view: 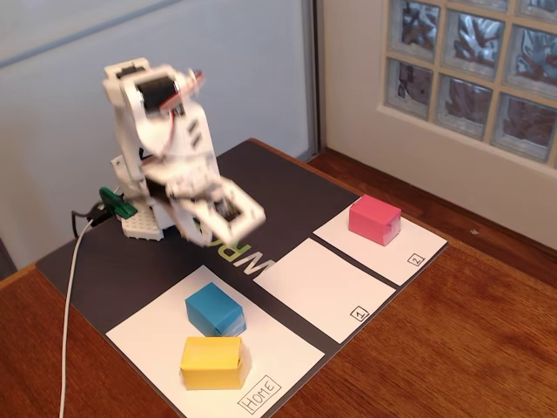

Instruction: Move box blue to zone 1

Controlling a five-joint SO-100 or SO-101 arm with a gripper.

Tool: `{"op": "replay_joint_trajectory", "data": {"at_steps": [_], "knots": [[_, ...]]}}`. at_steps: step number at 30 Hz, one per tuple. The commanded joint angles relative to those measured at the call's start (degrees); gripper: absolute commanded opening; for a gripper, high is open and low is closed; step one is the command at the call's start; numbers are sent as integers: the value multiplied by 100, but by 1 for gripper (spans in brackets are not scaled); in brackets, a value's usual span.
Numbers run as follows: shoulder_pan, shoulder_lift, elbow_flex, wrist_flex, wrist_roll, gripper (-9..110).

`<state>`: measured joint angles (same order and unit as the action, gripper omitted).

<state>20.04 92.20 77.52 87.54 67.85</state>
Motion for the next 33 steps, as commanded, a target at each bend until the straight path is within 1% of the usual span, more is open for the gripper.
{"op": "replay_joint_trajectory", "data": {"at_steps": [1, 6, 17, 18, 22, 26, 29, 33], "knots": [[44, -519, -624, 9, -211, 0], [-35, -1160, -668, -70, -264, 2], [-158, -1828, -756, -281, -545, 0], [-176, -1846, -756, -325, -571, 2], [-264, -1881, -765, -325, -571, 32], [-316, -1881, -765, -308, -466, 51], [-360, -1881, -747, -290, -396, 56], [-466, -1863, -642, -281, -193, 56]]}}
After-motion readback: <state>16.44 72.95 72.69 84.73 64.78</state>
